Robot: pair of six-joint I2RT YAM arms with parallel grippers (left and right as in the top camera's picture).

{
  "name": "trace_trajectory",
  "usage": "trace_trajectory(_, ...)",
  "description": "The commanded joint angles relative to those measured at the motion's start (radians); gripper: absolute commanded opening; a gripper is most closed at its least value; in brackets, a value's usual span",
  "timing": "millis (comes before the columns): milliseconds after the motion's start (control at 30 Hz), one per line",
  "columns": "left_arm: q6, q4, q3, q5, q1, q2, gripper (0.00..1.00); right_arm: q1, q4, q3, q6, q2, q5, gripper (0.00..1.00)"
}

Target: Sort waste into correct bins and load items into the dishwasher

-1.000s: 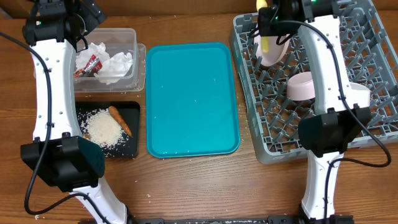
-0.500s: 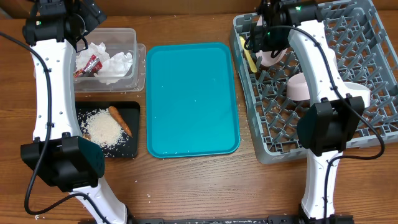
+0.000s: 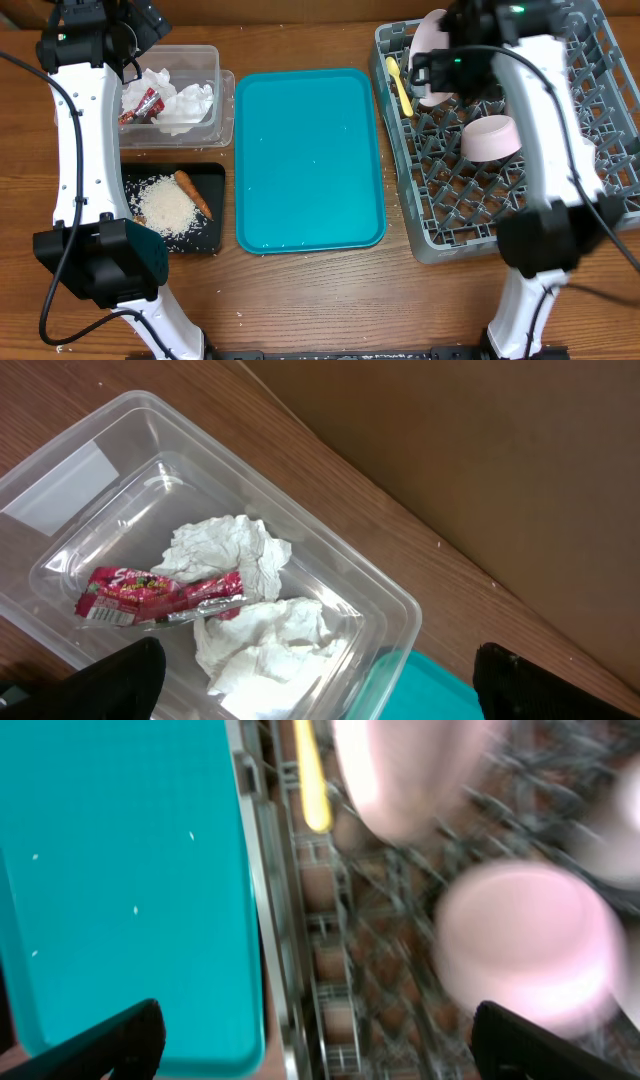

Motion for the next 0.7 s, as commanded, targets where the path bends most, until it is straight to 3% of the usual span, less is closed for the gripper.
trace_trajectory(0, -0.013, 0.001, 0.012, 0.002, -0.002, -0.018, 1.0, -0.008, -0.038, 0.027, 0.053, -0.125, 0.057, 1.0)
trace_trajectory(267, -0.013, 0.001, 0.012, 0.002, -0.002, -0.018, 1.0, -0.008, -0.037, -0.185, 0.08, -0.324, 0.045, 1.0)
trace_trajectory(433, -0.013, 0.001, 0.012, 0.002, -0.002, -0.018, 1.0, -0.008, -0.037, -0.352, 0.208, -0.414, -0.032, 1.0)
trace_trajectory(667, -0.013, 0.001, 0.012, 0.002, -0.002, -0.018, 1.0, -0.008, -0.037, -0.364, 0.182, -0.408, -0.055, 1.0)
